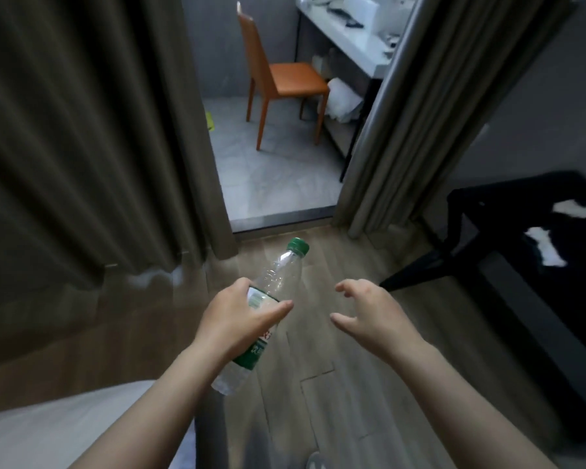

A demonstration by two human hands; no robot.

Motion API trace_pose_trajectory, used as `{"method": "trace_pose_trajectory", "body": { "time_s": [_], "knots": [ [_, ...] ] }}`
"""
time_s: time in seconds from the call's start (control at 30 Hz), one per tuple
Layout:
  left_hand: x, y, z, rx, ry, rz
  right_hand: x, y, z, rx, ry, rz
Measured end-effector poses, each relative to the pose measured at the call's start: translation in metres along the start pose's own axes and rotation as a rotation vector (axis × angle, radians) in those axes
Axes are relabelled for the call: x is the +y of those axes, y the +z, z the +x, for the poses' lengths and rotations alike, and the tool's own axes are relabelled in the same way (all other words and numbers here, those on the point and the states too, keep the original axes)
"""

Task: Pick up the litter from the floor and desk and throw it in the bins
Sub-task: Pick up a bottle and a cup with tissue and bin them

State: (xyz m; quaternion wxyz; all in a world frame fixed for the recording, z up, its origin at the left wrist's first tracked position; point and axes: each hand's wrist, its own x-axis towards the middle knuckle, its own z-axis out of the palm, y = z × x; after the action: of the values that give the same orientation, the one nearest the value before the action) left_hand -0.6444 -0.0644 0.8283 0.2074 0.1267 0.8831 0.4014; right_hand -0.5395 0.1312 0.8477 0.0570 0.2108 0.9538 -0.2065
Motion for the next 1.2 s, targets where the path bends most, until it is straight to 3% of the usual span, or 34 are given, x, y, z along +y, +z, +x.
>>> {"method": "trace_pose_trajectory", "body": {
  "time_s": [0.17, 0.57, 0.9, 1.2],
  "knots": [
    [0.062, -0.012, -0.004, 0.059, 0.135, -0.05, 0.013, -0.066, -0.029, 0.13, 0.053, 0.052],
    [0.234, 0.072, -0.011, -0.09, 0.451, -0.015, 0.127, -0.175, -0.096, 0.404, 0.294, 0.257],
    [0.312, 0.182, 0.003, -0.249, 0.537, 0.01, 0.232, -0.202, -0.128, 0.479, 0.515, 0.316],
    [0.368, 0.226, 0.072, -0.414, 0.663, 0.019, 0.272, -0.212, -0.11, 0.579, 0.737, 0.327]
  ]
}}
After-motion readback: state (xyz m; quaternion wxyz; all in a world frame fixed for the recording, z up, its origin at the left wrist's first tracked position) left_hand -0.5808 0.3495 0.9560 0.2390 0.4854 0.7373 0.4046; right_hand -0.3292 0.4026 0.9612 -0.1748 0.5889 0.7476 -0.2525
